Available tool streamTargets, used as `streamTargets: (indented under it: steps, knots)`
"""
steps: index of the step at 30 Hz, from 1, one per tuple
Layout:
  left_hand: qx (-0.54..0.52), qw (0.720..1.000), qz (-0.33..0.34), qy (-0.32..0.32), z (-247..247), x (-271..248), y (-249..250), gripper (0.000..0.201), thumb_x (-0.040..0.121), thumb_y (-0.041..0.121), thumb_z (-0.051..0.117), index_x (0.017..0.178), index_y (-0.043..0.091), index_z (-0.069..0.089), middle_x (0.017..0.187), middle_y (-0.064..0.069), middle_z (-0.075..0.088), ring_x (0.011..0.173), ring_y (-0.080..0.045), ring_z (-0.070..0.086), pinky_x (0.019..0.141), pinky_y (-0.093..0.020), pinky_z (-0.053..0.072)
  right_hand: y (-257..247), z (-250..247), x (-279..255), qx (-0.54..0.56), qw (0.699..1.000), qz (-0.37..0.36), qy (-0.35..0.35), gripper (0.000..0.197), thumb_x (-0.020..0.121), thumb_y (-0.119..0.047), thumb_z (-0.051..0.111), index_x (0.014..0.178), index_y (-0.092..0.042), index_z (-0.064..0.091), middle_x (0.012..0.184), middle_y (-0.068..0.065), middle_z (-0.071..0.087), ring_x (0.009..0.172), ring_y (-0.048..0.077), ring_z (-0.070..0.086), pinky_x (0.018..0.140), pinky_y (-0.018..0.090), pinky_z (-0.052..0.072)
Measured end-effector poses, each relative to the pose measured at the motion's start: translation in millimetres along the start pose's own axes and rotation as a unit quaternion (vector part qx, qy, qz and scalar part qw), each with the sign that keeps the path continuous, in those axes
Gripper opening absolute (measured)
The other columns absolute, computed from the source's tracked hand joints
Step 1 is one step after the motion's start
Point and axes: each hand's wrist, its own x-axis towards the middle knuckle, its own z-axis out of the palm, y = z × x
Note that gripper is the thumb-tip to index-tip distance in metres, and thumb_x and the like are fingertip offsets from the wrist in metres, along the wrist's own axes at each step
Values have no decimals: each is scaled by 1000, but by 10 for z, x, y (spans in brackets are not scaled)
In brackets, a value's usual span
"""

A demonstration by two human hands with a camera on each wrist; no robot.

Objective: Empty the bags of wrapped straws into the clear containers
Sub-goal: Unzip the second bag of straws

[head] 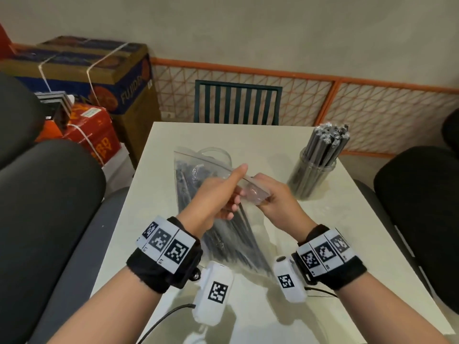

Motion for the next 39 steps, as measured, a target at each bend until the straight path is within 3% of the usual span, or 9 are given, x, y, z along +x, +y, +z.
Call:
streamTargets:
  steps: [5, 10, 13, 16, 21, 24, 29, 34, 39]
  knots:
    - [33, 998, 20, -41, -100, 63, 102, 25, 92, 22, 46, 75, 10, 60, 58, -1, 55, 49, -11, 49, 42, -19, 42, -14, -47, 38, -59, 998, 16, -29, 17, 78, 0, 53, 92, -5, 63, 87, 2, 58, 74, 7, 53, 67, 22, 39]
    - [44, 997, 43, -53, -239, 131, 51, 29, 95, 23, 50, 68, 12, 54, 56, 1, 50, 46, -8, 47, 42, -18, 42, -266, -328, 44, 83, 981, 140, -107, 38, 82, -8, 51, 118, -19, 52, 118, 7, 61, 109, 14, 60, 88, 22, 48]
    - [50, 994, 96, -27, -158, 169, 20, 35, 93, 25, 52, 60, 14, 49, 49, 3, 41, 45, -12, 38, 46, -21, 38, -496, -349, 125, -82, 991, 96, -50, 21, 84, -27, 65, 103, -17, 62, 100, -2, 66, 88, 11, 63, 71, 13, 47]
    - [25, 989, 143, -18, -31, 183, -24, 33, 92, 26, 53, 62, 13, 48, 51, 4, 39, 46, -9, 38, 50, -21, 40, -541, -252, 198, -165, 982, 90, -9, 13, 82, -27, 70, 84, -15, 66, 77, -1, 65, 69, 12, 58, 64, 17, 43]
    - [-18, 985, 174, -15, 6, 205, -134, 26, 92, 28, 51, 78, 6, 51, 51, 4, 39, 46, -7, 38, 54, -20, 42, -502, -278, 209, -8, 982, 187, 11, 16, 86, -19, 65, 74, -10, 68, 69, 9, 67, 57, 14, 58, 57, 27, 56]
    - [-6, 983, 184, -6, 1, 209, -161, 28, 93, 24, 50, 73, 5, 50, 47, 8, 40, 45, -6, 39, 55, -20, 42, -460, -227, 201, 124, 959, 255, 20, 20, 89, -10, 60, 69, -11, 66, 68, 6, 61, 53, 7, 54, 48, 22, 52]
    - [30, 977, 209, -10, 13, 114, -235, 28, 94, 14, 48, 69, 4, 54, 39, 10, 47, 40, 1, 41, 48, -9, 36, -240, -253, 248, 119, 928, 307, 172, 24, 88, -2, 50, 67, -9, 59, 60, 9, 55, 51, 22, 52, 44, 28, 50]
    - [86, 968, 235, -30, -90, 154, -264, 31, 93, 19, 52, 64, 10, 54, 53, -3, 43, 49, -8, 43, 56, -23, 38, -284, -231, 217, 101, 966, 240, -7, 13, 90, -15, 58, 101, -11, 64, 83, -2, 62, 69, 6, 55, 61, 17, 45]
    - [48, 984, 168, -36, -110, 129, -192, 33, 92, 32, 52, 74, 6, 64, 55, -3, 53, 50, -14, 52, 48, -23, 48, -292, -126, 264, 39, 986, 165, -7, 8, 90, -13, 59, 85, -18, 63, 75, 3, 59, 62, 10, 45, 63, 20, 38]
